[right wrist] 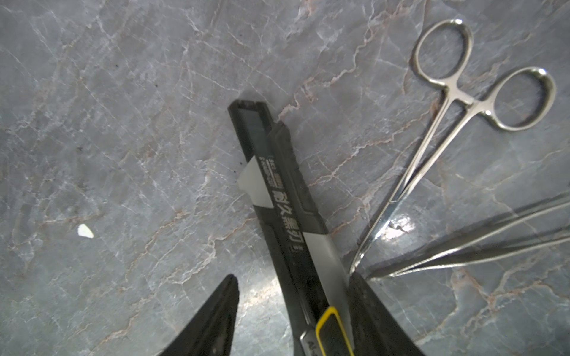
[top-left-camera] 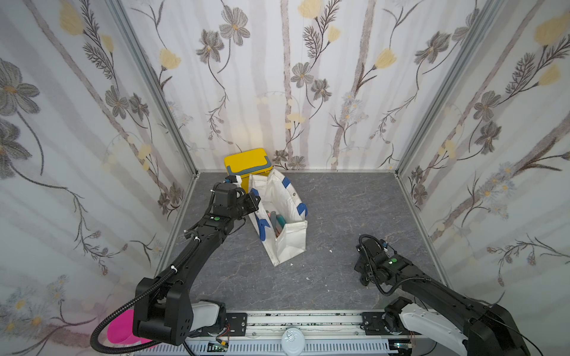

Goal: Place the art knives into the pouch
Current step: Pick up the utility knife at the center of the board.

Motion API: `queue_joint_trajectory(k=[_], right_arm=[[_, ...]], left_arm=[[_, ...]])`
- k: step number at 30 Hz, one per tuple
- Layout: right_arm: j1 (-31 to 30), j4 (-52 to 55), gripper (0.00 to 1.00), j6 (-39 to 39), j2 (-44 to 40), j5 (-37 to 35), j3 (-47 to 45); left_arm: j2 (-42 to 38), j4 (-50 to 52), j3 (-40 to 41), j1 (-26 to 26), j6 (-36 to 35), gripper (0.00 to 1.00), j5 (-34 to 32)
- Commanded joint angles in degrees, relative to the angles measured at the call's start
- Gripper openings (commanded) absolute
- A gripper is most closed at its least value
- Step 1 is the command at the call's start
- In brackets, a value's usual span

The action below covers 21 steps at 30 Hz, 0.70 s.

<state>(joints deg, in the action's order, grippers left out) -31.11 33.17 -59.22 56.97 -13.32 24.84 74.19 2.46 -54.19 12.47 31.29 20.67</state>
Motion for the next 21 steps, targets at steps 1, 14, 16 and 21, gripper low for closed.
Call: queue_joint_trajectory(k=[1,14,16,21], right_arm=[[0.0,-3.3,0.56,1.6,0.8,3.2,-0.8],[-0.1,-4.8,0.45,2.4,2.9,4.2,-0.7],[-0.1,-4.7,0.45,2.4,3.5,4.3,-0.6],[-0.2,-5.6,0.45,2.8,4.3,4.8,-0.5]], left_arm=[[-0.2,-3.0,0.1,0.0,0.6,0.00,0.9],[-0.4,-3.3,0.2,0.0,0.9,0.00,1.4],[-0.3,-3.4,0.2,0.0,1.0,0.00,1.4],[-0.1,-3.5,0.2,0.0,1.1,0.00,1.6]])
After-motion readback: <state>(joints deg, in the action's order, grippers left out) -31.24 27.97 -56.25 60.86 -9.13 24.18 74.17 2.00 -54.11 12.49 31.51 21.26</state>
